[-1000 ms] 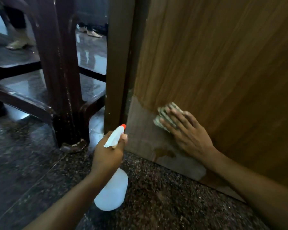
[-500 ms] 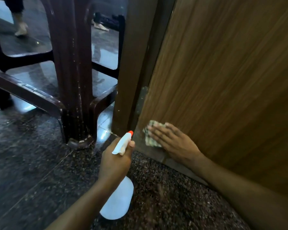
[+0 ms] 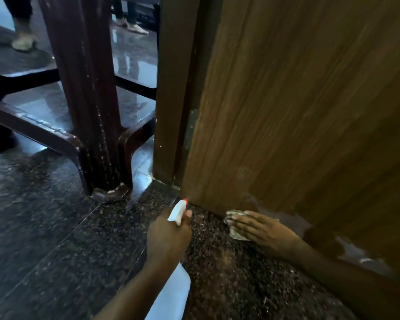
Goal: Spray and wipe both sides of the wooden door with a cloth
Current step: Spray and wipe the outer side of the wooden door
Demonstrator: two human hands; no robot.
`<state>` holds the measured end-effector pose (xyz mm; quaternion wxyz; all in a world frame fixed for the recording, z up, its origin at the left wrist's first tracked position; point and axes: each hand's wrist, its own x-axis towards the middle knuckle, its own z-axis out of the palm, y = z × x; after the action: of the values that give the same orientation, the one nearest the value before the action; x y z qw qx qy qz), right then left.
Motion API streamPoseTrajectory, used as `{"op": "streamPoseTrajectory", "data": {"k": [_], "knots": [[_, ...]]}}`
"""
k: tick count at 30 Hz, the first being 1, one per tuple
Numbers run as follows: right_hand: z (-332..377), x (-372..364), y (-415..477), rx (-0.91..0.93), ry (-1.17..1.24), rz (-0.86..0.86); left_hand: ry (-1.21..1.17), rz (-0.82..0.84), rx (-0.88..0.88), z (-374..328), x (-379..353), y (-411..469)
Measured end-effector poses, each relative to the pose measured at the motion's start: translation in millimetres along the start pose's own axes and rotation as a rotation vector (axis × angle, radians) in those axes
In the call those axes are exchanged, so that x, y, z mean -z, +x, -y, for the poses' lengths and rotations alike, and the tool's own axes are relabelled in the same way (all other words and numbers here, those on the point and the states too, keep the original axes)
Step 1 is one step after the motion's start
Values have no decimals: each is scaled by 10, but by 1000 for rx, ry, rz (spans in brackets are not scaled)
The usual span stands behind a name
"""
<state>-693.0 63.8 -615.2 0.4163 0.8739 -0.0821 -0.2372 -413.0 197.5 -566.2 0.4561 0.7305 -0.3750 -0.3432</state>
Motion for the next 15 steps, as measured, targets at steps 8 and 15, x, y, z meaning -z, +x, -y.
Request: {"op": "streamPoseTrajectory", "data": {"k": [8,15], "knots": [[-208,489,1226,-288,-27,-289,116,92,21,-24,-277,-143],[130,-17,295,-157,71,-145,55,193,22,-226,-575,-181]]}}
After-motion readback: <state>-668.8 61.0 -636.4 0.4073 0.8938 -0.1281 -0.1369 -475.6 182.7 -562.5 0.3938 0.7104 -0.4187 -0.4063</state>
